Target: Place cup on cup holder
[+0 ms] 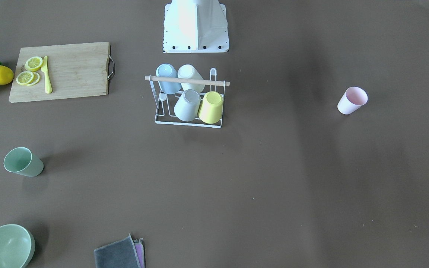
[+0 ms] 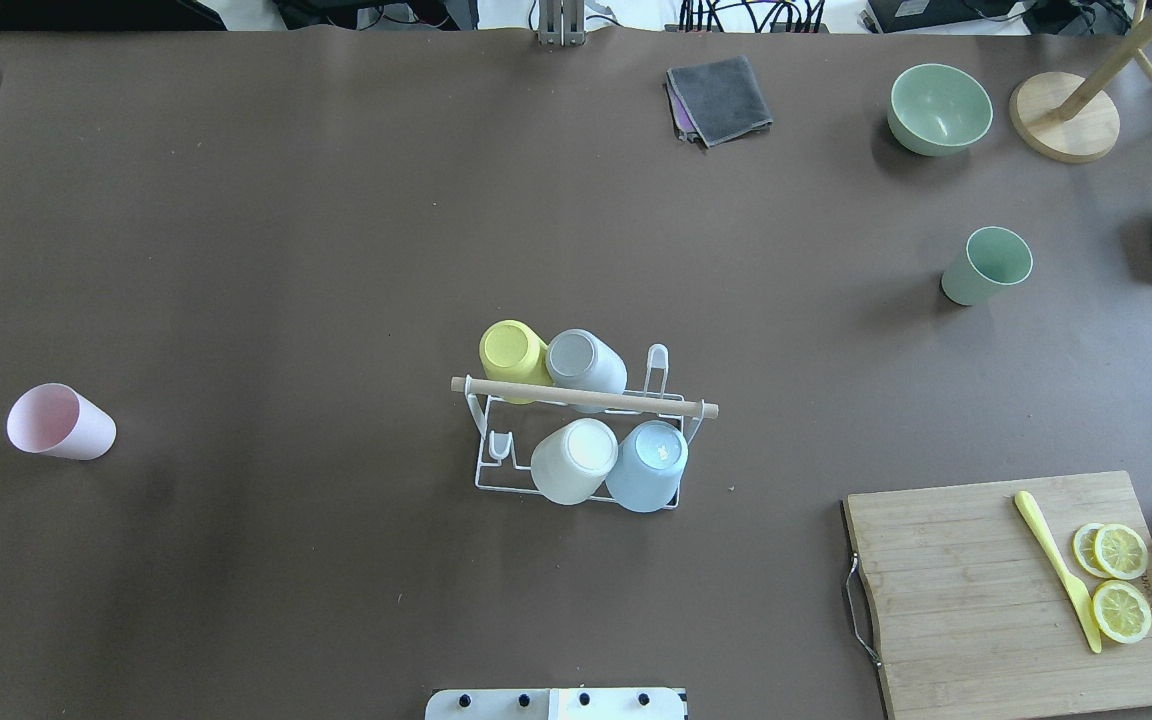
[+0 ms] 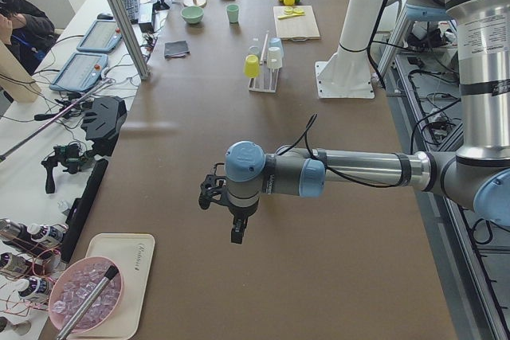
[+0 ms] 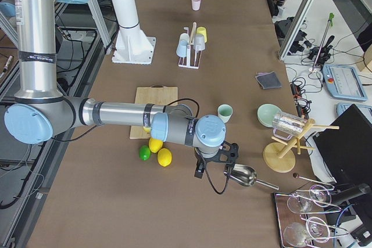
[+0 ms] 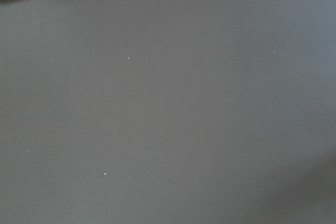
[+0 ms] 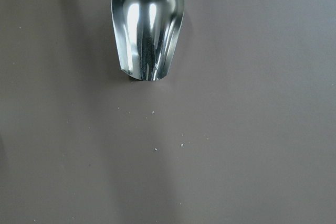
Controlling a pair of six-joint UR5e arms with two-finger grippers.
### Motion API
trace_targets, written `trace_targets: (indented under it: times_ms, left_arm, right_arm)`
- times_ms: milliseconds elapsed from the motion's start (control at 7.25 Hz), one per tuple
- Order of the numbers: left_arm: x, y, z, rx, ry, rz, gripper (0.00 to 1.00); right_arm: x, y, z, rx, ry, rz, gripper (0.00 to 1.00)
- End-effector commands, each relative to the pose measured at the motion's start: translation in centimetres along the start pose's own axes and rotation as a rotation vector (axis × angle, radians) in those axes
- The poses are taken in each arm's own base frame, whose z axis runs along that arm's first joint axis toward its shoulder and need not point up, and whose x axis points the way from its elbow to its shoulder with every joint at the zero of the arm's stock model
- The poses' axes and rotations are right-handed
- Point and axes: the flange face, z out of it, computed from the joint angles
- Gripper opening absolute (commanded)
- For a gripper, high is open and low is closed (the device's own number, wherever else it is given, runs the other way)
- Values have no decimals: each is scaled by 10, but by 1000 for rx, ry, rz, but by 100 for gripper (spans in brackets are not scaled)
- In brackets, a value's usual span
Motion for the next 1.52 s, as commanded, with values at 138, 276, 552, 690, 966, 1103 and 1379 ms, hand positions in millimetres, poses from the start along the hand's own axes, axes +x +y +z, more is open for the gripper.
trace_targets:
  times_ms: [138,276,552,690,966,1103,1379]
  left_arm:
    - [-5,6,5,-8,0,-35,98]
    - [-6,6,6,-10,-2,-34,98]
    - [-7,8,6,-10,0,-34,98]
    - [-4,6,2,-2,-1,-28,98]
    - [-3,6,-3,7,0,-28,98]
    - [-7,7,0,3,1,-37,98]
    - [-9,7,3,-4,-3,-40,98]
  right_arm:
    - [1,0,0,-1,0,1,100]
    - [0,0,0,0,0,0,100]
    - [1,0,0,-1,0,1,100]
    - [2,1,1,-3,0,3,100]
    - [1,1,1,-1,0,1,100]
    - [3,1,2,-5,1,6,100]
    - [8,1,6,-11,6,17,100]
